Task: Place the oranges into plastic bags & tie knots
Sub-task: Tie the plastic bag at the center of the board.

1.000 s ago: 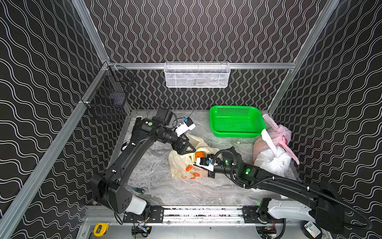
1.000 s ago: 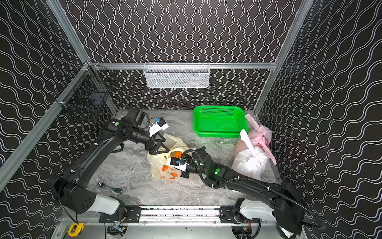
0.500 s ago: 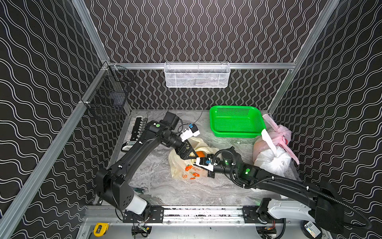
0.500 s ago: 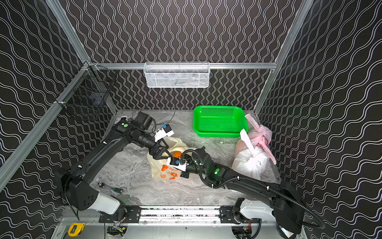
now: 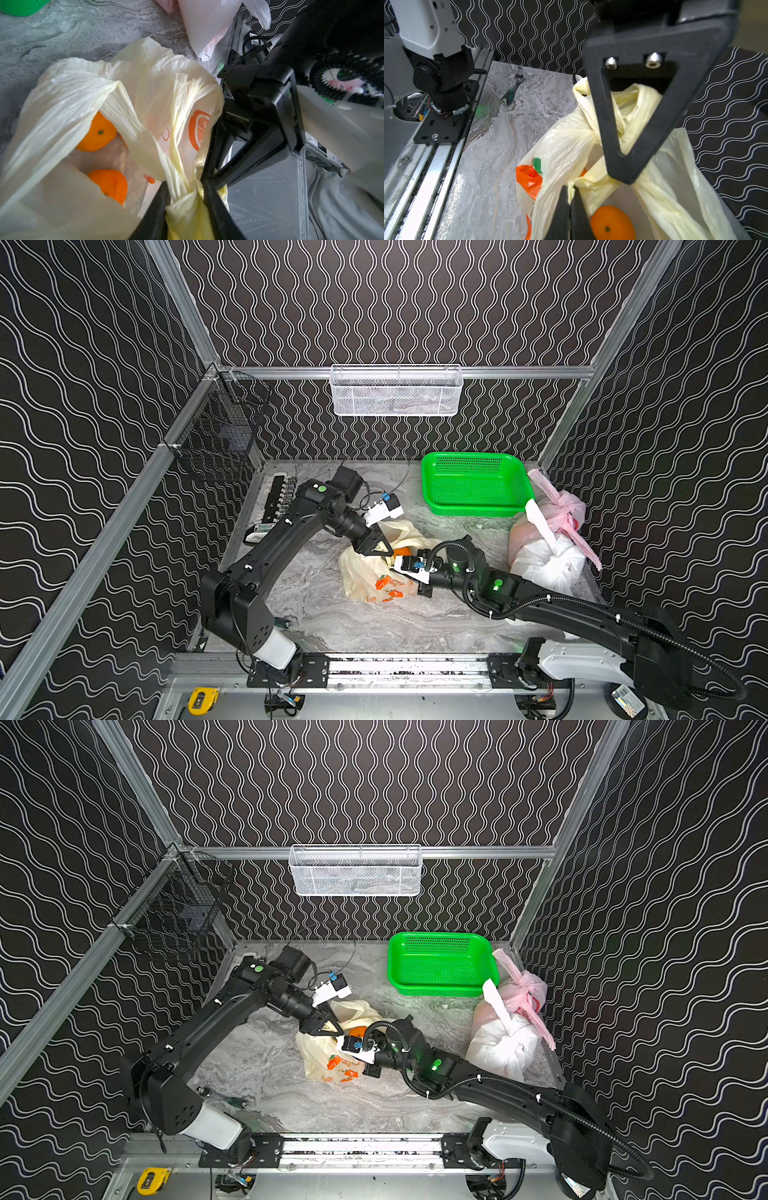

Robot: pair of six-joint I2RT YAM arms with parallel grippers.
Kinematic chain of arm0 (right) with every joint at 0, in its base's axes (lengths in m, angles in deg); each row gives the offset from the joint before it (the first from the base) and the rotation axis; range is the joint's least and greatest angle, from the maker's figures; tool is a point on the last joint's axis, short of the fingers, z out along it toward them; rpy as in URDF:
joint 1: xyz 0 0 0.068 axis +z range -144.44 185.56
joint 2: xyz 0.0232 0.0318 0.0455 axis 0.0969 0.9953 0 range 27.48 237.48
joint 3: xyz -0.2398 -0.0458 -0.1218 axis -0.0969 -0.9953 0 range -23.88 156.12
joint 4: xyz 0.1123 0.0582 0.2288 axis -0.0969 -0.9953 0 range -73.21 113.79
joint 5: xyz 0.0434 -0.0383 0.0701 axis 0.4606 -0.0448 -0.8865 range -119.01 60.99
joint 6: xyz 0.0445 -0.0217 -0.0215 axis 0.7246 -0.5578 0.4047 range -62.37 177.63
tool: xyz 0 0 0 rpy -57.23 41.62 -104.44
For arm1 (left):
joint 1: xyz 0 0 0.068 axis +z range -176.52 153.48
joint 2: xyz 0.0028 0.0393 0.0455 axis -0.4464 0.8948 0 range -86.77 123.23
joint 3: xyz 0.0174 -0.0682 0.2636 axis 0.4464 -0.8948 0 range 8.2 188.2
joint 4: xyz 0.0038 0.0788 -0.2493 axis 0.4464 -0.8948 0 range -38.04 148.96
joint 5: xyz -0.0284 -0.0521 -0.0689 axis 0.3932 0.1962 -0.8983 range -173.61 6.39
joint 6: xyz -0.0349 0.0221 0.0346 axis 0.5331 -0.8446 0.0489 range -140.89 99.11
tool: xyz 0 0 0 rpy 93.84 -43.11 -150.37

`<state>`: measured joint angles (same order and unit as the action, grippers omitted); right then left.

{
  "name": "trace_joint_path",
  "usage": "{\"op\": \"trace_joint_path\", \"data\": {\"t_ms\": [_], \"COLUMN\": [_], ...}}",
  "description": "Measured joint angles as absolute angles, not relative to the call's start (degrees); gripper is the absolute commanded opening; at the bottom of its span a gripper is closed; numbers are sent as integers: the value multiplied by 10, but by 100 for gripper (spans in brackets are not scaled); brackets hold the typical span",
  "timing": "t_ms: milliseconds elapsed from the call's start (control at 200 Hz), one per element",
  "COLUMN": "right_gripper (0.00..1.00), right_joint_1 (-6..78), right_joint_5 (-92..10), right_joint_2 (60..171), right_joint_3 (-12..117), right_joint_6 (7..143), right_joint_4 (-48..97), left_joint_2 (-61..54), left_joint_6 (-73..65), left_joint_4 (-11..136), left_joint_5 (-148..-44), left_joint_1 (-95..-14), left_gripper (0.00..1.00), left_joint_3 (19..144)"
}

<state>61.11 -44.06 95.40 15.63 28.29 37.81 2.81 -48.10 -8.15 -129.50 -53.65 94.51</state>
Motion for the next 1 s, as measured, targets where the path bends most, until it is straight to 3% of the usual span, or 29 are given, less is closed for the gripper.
{"op": "trace_joint_path", "data": {"t_ms": [135,255,445,525,781,1001], "right_gripper": [0,0,60,75,88,88], "right_joint_1": [611,611,611,611,579,501], "right_joint_5": [-441,-438,-429,-419,-389,-461], "right_joint_2": [951,945,913,885,812,853], "right_joint_3": [156,156,156,157,178,212], "right_joint_6": [283,283,285,287,310,301], "right_joint_4": [378,378,365,353,301,250], "left_joint_2": [36,30,-1,-15,-53,-40], "left_joint_6": [-485,-487,-491,-491,-518,-576], "left_joint_4": [-87,-88,-80,-74,-37,-37], "left_joint_5": [-1299,-1303,-1303,-1302,-1299,-1309], "left_joint_1": [-537,-537,-538,-539,-550,-560], "left_gripper": [21,2,0,0,0,0], "left_joint_3": [953,955,937,928,910,946]}}
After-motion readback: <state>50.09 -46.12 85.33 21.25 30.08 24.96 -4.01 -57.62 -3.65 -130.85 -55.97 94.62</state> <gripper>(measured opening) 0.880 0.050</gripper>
